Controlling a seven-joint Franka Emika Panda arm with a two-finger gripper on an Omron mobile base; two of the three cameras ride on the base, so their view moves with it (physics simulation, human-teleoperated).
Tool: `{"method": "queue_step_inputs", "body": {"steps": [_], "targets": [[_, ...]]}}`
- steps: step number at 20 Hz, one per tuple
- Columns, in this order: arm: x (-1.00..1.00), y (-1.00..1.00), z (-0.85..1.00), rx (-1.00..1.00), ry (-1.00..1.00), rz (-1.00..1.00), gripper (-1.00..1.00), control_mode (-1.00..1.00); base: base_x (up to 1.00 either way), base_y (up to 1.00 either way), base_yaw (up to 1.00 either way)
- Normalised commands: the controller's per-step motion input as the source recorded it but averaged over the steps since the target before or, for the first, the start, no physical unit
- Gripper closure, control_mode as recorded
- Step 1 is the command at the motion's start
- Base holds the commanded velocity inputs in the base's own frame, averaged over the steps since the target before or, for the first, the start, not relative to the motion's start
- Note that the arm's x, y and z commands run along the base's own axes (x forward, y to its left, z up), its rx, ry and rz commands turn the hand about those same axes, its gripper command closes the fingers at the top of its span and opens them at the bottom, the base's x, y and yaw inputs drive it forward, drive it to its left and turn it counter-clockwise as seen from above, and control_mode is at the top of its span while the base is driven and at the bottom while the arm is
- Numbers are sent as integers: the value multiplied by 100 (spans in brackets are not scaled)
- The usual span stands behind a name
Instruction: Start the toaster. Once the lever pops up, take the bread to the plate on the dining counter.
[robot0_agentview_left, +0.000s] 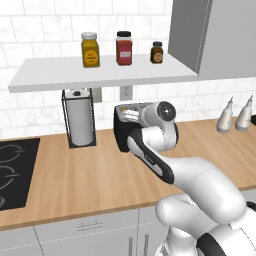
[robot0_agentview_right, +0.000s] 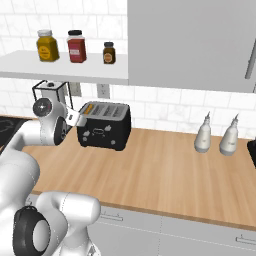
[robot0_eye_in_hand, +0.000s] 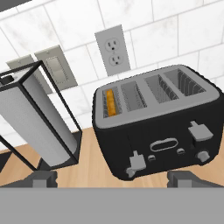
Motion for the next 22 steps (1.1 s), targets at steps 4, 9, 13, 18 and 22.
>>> {"method": "queue_step_inputs", "body": {"steps": [4,9,13,18,22], "targets": [[0,0,0,0,0,0,-100,-100,0,0,0],[0,0,0,0,0,0,-100,-100,0,0,0],[0,0,0,0,0,0,-100,-100,0,0,0],[0,0,0,0,0,0,-100,-100,0,0,0],[0,0,0,0,0,0,-100,-100,0,0,0]]}}
